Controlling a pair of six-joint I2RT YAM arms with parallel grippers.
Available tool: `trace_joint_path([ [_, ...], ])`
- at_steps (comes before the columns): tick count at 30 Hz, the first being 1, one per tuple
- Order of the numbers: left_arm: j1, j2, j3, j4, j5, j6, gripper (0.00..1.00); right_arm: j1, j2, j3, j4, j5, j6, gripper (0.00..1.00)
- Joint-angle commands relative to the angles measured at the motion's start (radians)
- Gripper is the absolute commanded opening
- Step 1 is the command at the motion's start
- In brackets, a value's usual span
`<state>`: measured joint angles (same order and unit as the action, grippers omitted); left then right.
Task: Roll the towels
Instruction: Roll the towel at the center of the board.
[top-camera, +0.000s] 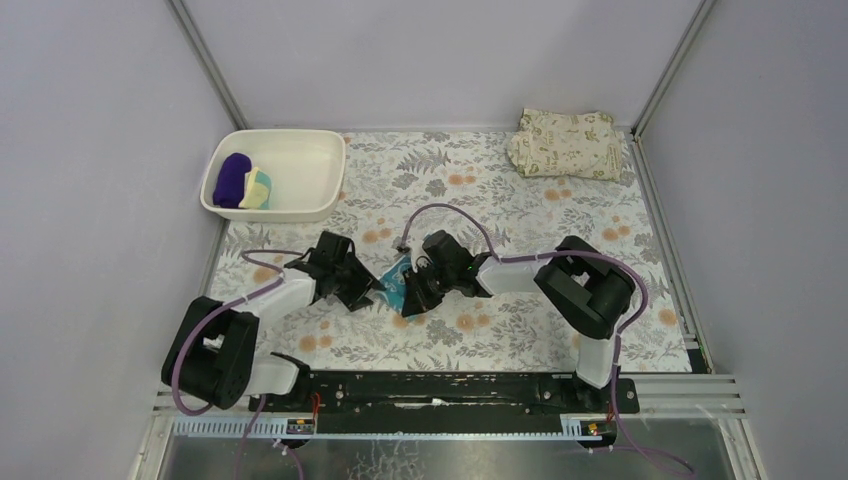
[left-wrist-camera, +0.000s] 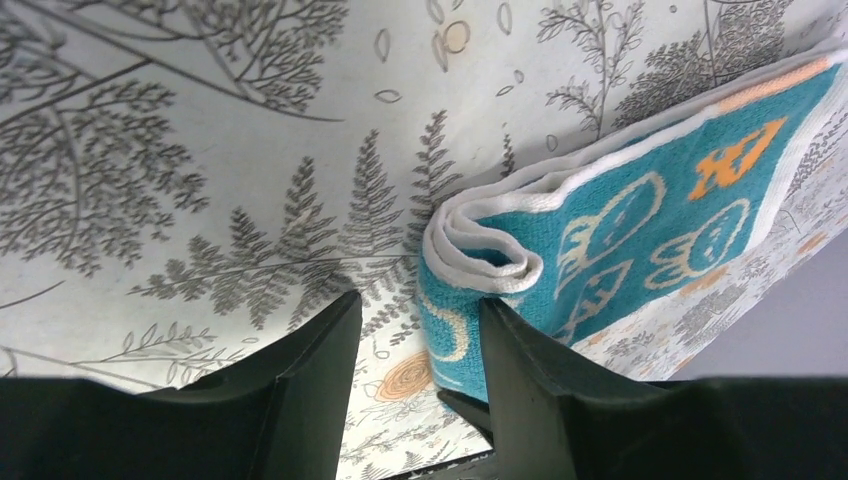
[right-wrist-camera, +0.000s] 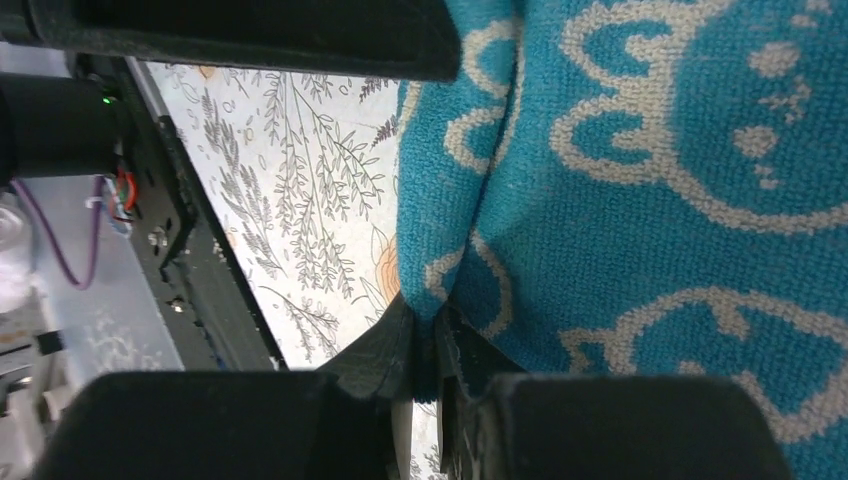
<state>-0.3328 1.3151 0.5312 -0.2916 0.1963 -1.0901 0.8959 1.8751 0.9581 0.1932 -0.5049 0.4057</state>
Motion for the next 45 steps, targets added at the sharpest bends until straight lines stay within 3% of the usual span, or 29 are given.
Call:
trace_joint_path([
  [1, 0.003, 0.071, 0.024, 0.040, -0.042, 0.031, 0.47, -0.010, 0.033, -0.023, 0.122, -0.112, 0.151, 0.12],
  [5, -0.004, 0.112, 0.039, 0.044, -0.048, 0.040, 0.47, -0.013, 0.034, -0.042, 0.120, -0.070, 0.201, 0.20],
  [11, -0.025, 0.146, 0.031, 0.032, -0.061, 0.040, 0.45, -0.007, -0.134, -0.025, -0.099, 0.208, 0.120, 0.42],
  [14, -0.034, 0.161, 0.029, 0.032, -0.066, 0.039, 0.43, 0.029, -0.202, 0.019, -0.215, 0.339, 0.056, 0.48],
  [19, -0.054, 0.178, 0.047, 0.018, -0.078, 0.045, 0.43, 0.130, -0.258, 0.090, -0.306, 0.540, -0.024, 0.49],
  [29, -0.068, 0.193, 0.056, 0.008, -0.094, 0.042, 0.42, 0.189, -0.161, 0.135, -0.254, 0.467, -0.083, 0.48],
  [45, -0.067, 0.207, 0.062, 0.001, -0.104, 0.047, 0.42, 0.190, -0.089, 0.143, -0.308, 0.599, -0.166, 0.49],
])
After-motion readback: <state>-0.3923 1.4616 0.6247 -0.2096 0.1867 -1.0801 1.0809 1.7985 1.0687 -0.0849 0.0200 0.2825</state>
